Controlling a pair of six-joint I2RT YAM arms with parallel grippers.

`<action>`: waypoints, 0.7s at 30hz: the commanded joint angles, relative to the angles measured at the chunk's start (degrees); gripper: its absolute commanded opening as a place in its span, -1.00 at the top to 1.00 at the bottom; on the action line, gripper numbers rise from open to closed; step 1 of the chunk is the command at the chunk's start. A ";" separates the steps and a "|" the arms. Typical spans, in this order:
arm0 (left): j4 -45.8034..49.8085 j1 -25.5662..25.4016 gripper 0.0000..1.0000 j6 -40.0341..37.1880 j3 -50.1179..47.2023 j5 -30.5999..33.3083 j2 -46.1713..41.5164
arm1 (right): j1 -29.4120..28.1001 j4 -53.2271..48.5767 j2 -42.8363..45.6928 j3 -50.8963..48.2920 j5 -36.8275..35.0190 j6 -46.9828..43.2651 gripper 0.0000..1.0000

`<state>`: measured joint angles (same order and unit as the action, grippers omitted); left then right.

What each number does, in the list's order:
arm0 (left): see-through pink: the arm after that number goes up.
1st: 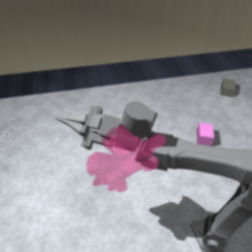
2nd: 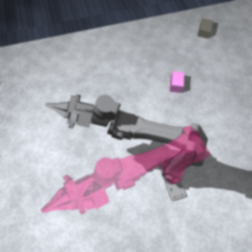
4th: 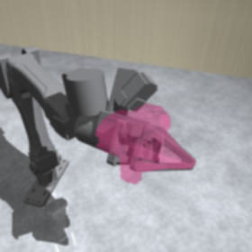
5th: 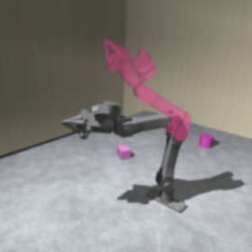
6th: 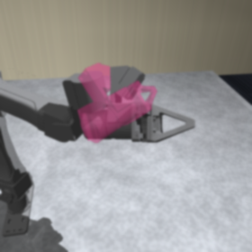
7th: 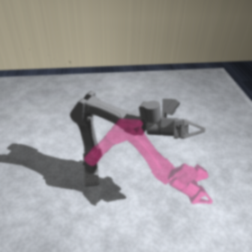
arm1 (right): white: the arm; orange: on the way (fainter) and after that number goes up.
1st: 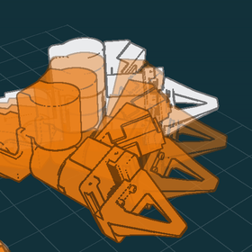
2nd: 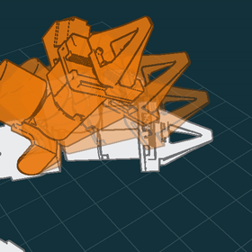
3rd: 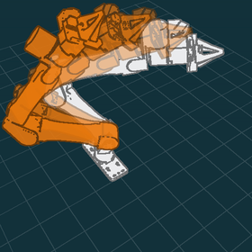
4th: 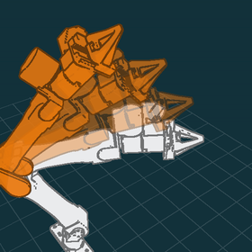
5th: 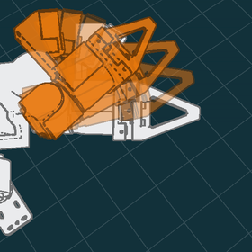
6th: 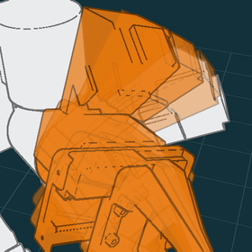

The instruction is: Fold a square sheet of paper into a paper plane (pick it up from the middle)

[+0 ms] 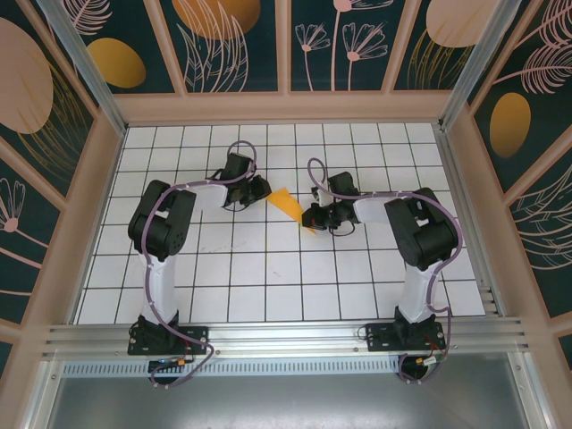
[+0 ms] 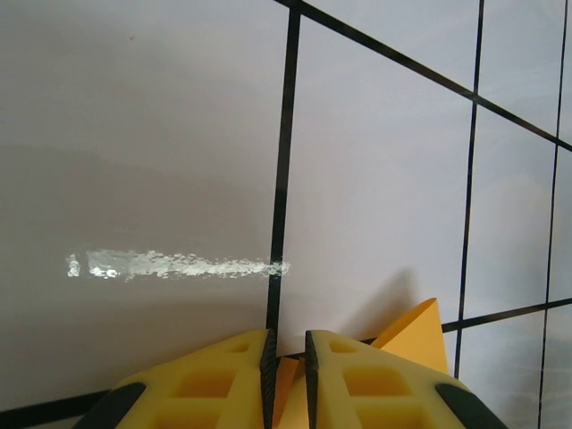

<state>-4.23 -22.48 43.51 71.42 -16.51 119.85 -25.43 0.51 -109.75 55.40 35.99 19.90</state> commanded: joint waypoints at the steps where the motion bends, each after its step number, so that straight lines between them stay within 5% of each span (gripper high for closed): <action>1: 4.31 2.09 0.58 -2.01 0.71 5.88 -0.35 | -0.10 -8.60 -3.06 -2.06 -5.37 -0.78 1.00; 9: 4.05 1.97 0.47 -0.25 -1.07 6.27 -8.50 | -1.46 -5.72 3.70 3.39 -4.70 -0.36 0.95; 21: 6.51 -2.72 0.11 -0.67 -5.87 8.33 -15.18 | 1.80 -0.79 18.70 -1.25 -19.62 -1.16 0.05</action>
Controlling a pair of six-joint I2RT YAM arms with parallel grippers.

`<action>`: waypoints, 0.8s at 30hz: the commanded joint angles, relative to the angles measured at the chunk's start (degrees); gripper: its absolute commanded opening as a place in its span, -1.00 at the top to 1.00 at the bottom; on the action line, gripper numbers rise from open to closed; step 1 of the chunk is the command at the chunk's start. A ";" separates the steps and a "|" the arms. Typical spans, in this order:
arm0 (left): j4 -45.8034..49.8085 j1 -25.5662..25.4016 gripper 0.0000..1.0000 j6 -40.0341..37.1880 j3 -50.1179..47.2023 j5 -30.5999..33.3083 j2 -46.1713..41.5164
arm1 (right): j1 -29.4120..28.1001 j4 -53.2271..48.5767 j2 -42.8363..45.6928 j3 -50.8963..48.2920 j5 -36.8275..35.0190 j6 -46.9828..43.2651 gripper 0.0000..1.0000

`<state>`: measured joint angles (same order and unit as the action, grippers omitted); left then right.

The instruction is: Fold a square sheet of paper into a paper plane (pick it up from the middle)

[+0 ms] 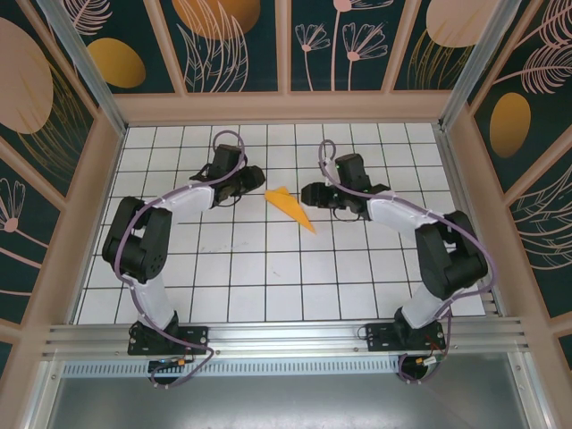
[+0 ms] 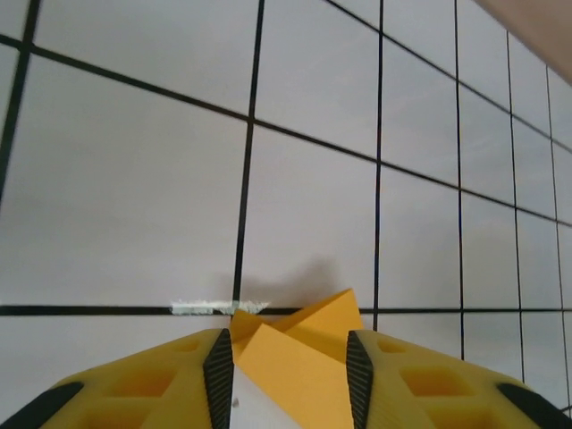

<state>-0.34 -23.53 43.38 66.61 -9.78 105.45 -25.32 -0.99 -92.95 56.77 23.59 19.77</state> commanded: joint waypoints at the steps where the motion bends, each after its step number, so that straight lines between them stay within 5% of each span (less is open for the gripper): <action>1: 3.34 -2.52 0.04 -0.63 -0.73 2.62 -0.78 | 1.97 0.95 2.54 -3.52 -9.80 -1.21 0.00; 12: 18.06 -13.33 -0.49 -2.21 11.75 20.47 6.37 | 4.19 7.42 6.15 -13.53 -24.21 2.50 -0.62; 18: 27.22 -17.37 -0.75 -5.60 22.77 29.19 13.09 | 6.33 7.91 8.93 -16.46 -26.77 3.91 -0.69; 24: 36.25 -19.36 -0.77 -8.02 31.22 33.88 19.11 | 7.28 7.57 10.00 -17.05 -26.94 4.56 -0.69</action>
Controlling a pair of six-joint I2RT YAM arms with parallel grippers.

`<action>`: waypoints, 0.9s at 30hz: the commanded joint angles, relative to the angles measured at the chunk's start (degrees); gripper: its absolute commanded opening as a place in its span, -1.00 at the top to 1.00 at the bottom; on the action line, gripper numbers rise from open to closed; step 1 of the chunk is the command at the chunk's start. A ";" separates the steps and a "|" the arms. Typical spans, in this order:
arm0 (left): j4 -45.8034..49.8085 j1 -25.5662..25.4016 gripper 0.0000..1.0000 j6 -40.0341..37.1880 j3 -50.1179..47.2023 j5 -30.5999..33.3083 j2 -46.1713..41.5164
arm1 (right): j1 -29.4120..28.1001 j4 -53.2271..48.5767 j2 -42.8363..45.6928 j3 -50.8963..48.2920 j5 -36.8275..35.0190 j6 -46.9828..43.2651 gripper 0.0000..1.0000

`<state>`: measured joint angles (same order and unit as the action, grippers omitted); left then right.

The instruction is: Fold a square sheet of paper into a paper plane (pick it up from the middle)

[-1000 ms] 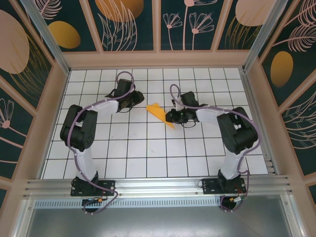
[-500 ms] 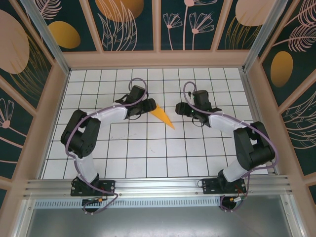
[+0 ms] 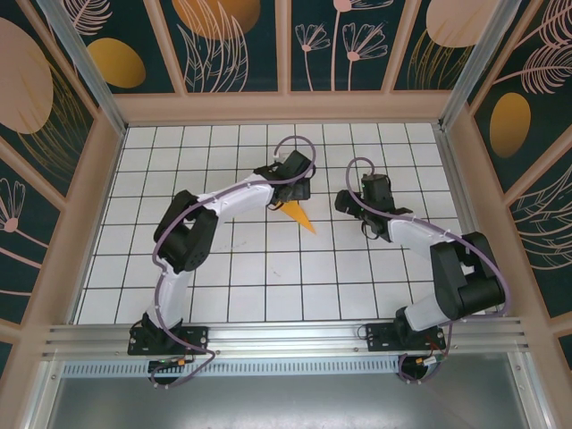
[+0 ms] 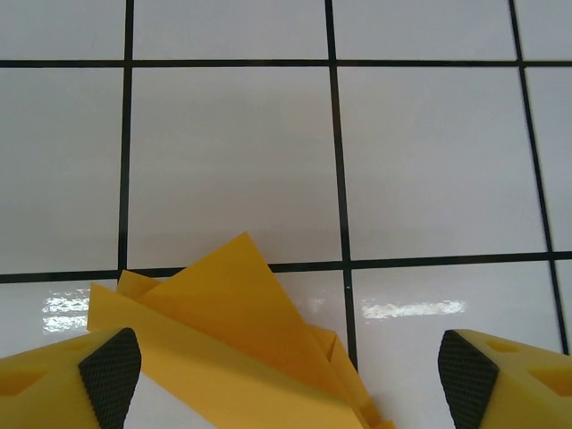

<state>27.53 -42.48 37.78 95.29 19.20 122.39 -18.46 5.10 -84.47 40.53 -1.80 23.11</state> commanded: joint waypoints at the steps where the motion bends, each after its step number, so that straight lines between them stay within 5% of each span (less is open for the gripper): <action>1: 8.79 -0.34 -0.77 -2.53 2.61 4.66 2.40 | 0.48 1.40 1.53 -0.79 -1.38 1.36 -0.69; 19: -0.61 -0.41 -0.27 6.26 -11.23 -2.02 -7.38 | 1.48 2.15 0.74 -0.59 4.60 3.08 -0.65; 27: -8.71 -0.33 -0.28 11.55 -20.55 -6.01 -13.26 | 1.52 2.10 0.16 -0.44 5.50 3.43 -0.62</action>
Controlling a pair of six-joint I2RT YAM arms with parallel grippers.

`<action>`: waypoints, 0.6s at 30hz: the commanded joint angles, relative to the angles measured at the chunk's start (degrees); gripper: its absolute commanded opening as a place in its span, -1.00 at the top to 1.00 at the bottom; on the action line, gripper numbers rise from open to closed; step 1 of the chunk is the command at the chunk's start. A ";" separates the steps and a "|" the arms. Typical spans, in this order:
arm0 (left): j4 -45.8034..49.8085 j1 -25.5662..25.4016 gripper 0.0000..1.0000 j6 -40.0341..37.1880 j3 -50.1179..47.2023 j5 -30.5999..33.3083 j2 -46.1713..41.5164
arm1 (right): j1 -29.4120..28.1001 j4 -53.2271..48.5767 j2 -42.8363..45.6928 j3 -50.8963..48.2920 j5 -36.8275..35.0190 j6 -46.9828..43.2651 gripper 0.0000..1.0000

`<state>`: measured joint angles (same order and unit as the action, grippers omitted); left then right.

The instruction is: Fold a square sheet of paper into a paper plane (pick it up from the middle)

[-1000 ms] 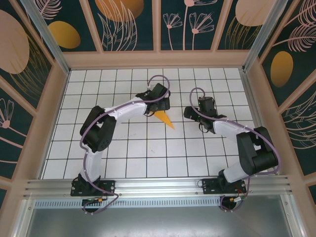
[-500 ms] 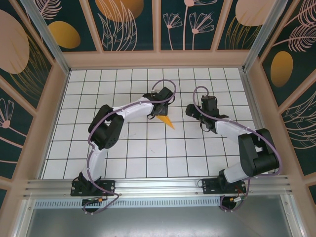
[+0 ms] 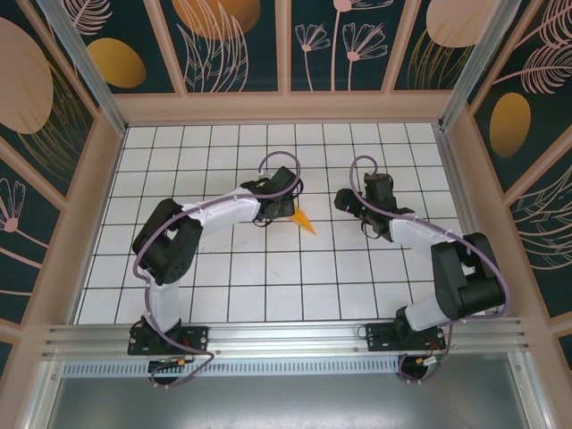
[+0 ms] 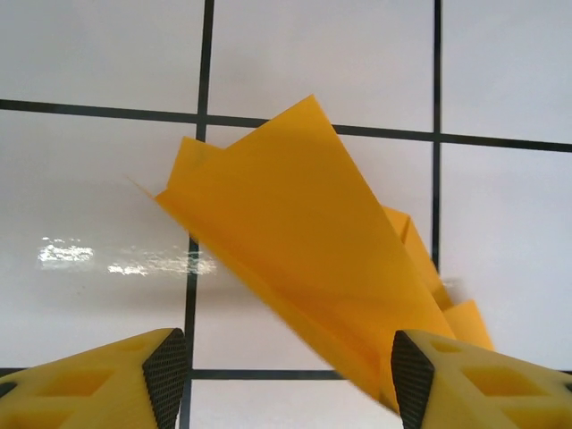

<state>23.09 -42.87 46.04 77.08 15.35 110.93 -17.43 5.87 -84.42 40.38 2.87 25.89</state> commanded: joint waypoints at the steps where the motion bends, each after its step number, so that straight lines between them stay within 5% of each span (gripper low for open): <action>1: -5.01 0.00 -0.28 3.59 -2.98 -2.82 -1.78 | 0.52 1.28 0.11 -0.19 0.90 0.65 -0.62; 10: -10.00 -0.01 -0.15 7.14 -7.22 -6.23 -2.27 | 0.48 1.10 -0.13 -0.12 0.97 0.58 -0.61; 18: -25.41 0.03 0.56 13.49 -16.92 -5.30 -6.47 | 0.50 1.25 -0.43 -0.14 1.36 0.70 -0.61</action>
<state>6.02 -42.87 56.25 62.08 9.43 106.83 -17.32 5.87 -84.42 40.38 3.14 25.89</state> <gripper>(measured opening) 0.244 0.804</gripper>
